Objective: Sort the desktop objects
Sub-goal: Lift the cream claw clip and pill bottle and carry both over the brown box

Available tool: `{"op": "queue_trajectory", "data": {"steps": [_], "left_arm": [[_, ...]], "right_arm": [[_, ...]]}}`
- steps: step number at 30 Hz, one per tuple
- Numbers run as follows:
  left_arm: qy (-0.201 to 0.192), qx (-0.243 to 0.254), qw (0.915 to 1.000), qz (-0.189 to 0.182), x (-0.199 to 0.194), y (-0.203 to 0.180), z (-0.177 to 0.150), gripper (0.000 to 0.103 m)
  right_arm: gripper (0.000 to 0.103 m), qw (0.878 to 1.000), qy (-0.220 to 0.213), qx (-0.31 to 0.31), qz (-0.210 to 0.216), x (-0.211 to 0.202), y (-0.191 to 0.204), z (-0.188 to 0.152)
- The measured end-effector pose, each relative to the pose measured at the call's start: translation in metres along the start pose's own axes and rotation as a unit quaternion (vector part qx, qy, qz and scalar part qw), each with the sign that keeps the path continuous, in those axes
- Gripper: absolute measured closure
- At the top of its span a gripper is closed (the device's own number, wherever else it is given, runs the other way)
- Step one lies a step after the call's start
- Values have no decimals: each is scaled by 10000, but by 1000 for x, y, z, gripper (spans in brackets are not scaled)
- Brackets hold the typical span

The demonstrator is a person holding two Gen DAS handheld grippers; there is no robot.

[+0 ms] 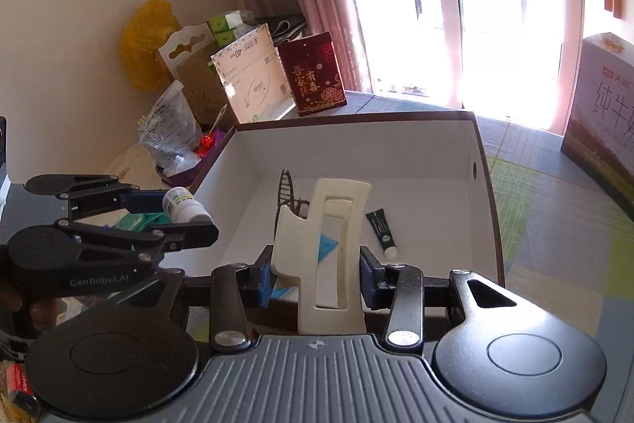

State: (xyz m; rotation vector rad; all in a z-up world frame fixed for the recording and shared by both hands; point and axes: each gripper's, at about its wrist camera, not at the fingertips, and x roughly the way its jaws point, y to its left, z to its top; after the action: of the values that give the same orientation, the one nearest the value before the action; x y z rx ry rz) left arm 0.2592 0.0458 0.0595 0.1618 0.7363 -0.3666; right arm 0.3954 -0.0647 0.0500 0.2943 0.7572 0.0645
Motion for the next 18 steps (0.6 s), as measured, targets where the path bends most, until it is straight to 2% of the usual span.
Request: {"op": "queue_trajectory", "data": {"steps": [3,6,12,18], "left_arm": [[132,-45,9999,-63,24,8,16,61],[256,-12,9996,-118,47,13,28,62],[607,-6,9980,-165,103,21,47,62],[930,-259,9951,-213,149,30,59,61]], "right_arm": [[64,9999,93,139,-43,22,-9,19],[64,9992,278,130,-264,47,-20,32],[64,9941,814,32,-714,97,-45,37],[64,9902,1103,-11,-861,124,-60,44]]}}
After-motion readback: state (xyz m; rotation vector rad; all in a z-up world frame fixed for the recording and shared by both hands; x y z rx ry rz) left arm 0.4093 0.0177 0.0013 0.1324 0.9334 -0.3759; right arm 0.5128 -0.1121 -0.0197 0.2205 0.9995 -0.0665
